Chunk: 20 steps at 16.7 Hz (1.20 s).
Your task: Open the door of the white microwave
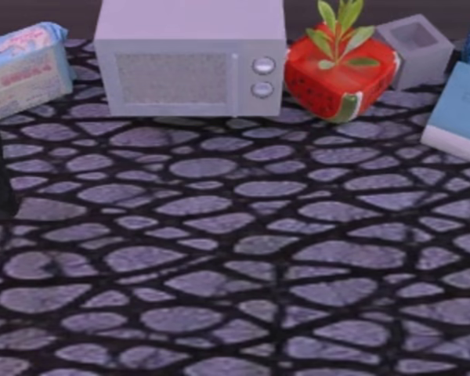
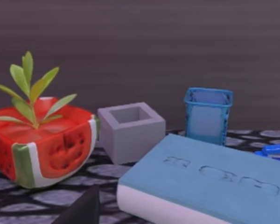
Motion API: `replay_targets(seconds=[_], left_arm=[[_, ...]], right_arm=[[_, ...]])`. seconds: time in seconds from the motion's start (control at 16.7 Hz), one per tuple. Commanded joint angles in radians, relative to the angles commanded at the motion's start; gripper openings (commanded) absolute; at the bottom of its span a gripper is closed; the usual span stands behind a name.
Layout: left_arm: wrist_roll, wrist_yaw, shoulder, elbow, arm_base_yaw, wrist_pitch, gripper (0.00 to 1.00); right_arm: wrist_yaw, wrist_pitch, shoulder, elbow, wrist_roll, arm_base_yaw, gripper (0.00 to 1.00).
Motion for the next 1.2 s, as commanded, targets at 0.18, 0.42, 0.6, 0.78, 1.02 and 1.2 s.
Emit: replay_targets(seconds=[0.18, 0.42, 0.6, 0.78, 1.02, 1.2], left_arm=[[-0.074, -0.039, 0.318, 0.336, -0.080, -0.156, 1.00], [-0.180, -0.092, 0.744, 0.810, -0.191, -0.363, 1.00], [-0.254, -0.129, 1.026, 1.126, -0.270, -0.510, 1.00], [-0.319, -0.162, 1.280, 1.392, -0.341, -0.646, 1.00], [-0.384, -0.198, 1.570, 1.679, -0.415, -0.798, 1.00], [-0.415, -0.215, 1.706, 1.810, -0.451, -0.874, 1.00]], right_arm=[[0.000, 0.000, 0.000, 0.000, 0.000, 0.000, 1.00], [0.000, 0.000, 0.000, 0.000, 0.000, 0.000, 1.00], [0.000, 0.000, 0.000, 0.000, 0.000, 0.000, 1.00], [0.000, 0.000, 0.000, 0.000, 0.000, 0.000, 1.00], [0.000, 0.000, 0.000, 0.000, 0.000, 0.000, 1.00], [0.000, 0.000, 0.000, 0.000, 0.000, 0.000, 1.00]])
